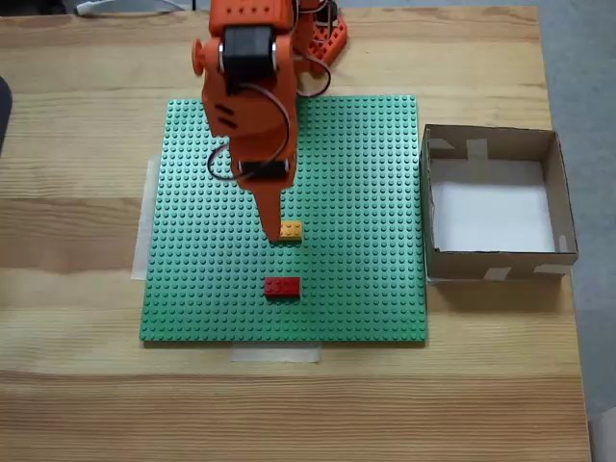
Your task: Pick the yellow lego block and put it in the box.
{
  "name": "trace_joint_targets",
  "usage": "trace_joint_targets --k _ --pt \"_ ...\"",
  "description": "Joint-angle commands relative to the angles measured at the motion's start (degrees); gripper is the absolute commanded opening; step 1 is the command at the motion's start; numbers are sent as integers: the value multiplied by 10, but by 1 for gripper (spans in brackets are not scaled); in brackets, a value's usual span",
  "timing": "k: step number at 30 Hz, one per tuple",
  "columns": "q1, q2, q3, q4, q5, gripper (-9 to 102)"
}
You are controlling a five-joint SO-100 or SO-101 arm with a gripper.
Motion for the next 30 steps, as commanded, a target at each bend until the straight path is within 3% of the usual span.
trace_joint_targets --k 1,30 --pt "-9 -25 -36 7 10 35" --pt "-14 -90 54 -120 -9 35"
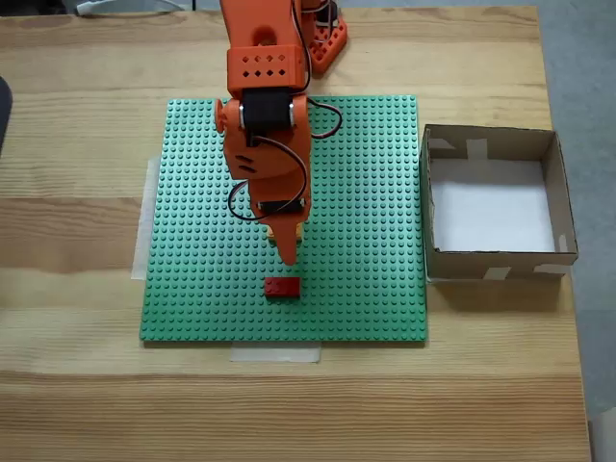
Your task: Pick the yellow lego block and put it in the box.
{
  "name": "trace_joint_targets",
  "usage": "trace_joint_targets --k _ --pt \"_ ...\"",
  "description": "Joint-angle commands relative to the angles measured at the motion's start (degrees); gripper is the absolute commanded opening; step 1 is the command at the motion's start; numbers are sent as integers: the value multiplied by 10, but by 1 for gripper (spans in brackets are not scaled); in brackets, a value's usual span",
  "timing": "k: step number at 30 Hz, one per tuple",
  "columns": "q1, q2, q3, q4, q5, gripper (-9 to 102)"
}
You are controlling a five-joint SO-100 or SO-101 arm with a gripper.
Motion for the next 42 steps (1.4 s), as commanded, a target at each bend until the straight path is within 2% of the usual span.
trace_joint_targets --k 1,22,42 --pt "3 4 1 -9 -4 35" --pt "10 4 40 -54 -18 30" --pt "12 7 51 -88 -23 16"
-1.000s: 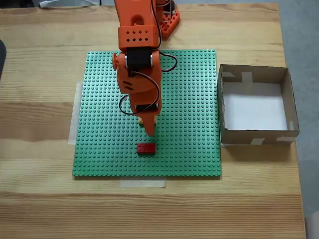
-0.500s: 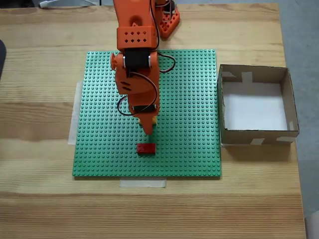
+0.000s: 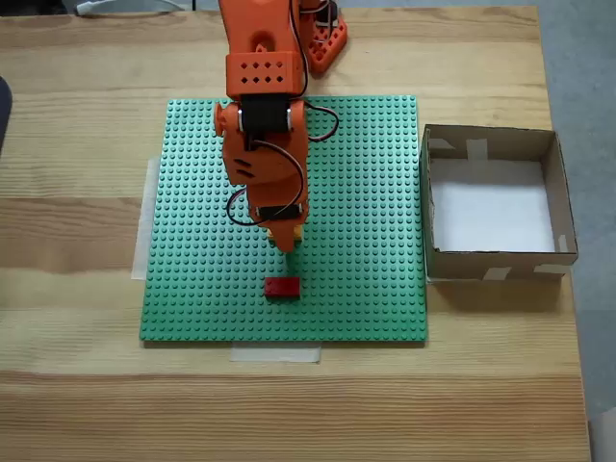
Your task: Pick the yellow lego block and put it in the box.
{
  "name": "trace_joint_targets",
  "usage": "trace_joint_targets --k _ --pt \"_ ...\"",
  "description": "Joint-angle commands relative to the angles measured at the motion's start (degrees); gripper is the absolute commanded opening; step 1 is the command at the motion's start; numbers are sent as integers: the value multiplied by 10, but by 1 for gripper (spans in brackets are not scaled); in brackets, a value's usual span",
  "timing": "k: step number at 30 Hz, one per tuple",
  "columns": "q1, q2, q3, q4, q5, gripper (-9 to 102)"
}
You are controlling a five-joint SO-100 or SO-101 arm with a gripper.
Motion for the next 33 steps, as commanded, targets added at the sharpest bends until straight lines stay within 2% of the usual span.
trace_joint_targets --k 1,23,33 --pt "5 8 -3 -5 -3 15" --pt "9 39 3 -15 -22 2" --pt "-7 83 2 3 -16 1"
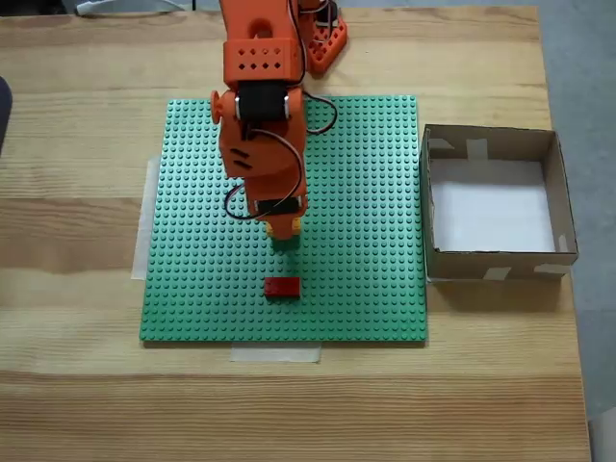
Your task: Pick the yellow lego block and put it in the box.
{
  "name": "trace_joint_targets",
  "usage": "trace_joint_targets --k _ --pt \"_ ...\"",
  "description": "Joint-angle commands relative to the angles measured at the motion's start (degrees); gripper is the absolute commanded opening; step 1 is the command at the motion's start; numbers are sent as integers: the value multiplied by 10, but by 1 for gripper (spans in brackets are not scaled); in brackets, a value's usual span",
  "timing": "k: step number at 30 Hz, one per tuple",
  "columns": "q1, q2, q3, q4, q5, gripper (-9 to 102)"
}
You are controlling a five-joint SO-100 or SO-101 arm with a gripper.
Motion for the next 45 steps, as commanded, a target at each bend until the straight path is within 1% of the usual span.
trace_joint_targets --k 1,7,10,15,26,38,44,45 --pt "-9 45 -6 9 9 1" --pt "-42 88 -43 60 33 1" --pt "-63 93 -84 104 51 1" --pt "-90 93 -145 142 69 2" --pt "-205 94 -299 220 117 1" --pt "-356 94 -373 228 136 2" --pt "-425 87 -377 209 131 2" --pt "-446 84 -367 192 127 2"
